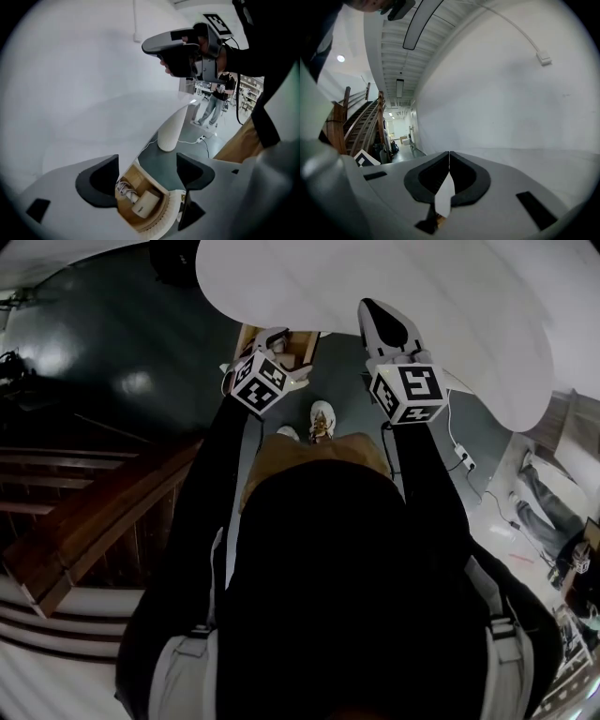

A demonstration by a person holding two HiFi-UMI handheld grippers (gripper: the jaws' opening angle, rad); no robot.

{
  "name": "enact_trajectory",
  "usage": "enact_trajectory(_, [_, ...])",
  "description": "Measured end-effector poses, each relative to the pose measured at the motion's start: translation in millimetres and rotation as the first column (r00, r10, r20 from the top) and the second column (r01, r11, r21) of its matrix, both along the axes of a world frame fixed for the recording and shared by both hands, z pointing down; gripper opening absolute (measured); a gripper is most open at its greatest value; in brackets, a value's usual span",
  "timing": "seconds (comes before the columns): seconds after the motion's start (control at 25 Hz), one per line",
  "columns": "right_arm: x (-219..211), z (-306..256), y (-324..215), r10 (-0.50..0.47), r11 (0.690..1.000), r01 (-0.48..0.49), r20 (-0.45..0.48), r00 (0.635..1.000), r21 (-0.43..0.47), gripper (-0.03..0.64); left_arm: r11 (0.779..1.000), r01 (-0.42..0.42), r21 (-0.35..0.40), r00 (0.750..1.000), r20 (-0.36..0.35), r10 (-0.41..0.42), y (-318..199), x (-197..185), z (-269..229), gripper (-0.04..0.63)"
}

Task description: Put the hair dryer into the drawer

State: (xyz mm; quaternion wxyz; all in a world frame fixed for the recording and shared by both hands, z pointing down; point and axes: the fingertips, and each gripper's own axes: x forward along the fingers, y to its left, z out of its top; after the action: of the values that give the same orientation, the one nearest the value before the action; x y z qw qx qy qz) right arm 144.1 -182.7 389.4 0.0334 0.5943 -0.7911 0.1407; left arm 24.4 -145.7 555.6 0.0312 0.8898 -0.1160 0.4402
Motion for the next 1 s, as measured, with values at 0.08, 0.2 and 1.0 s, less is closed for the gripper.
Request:
enact_trajectory(0.08, [-3.9,-7.5,-4.9,-0.007,1.0,0.007,-0.004,1.0,0.019,0.026,0.999,0.05,0.002,0.998,-0.05,-0.05,-2.0,-2.2,-14.8,0.4])
enact_trajectory(0.2, [-10.1,-16.8,-9.0,-0.024,0.999,0.025,-0.017,1.0,0.038,0.026,0.993,0.121,0.008,0.982,-0.145,-0.118,-9.5,-1.8,-40.7,0.4])
enact_trajectory(1.0, [-59.1,-66.0,-7.3,-0.112,0.985,0.113,-0.012,0.994,0.129,0.027,0.869,0.408,0.279,0.84,-0.487,-0.238,-47.2,-63.2,-212.5,0.4])
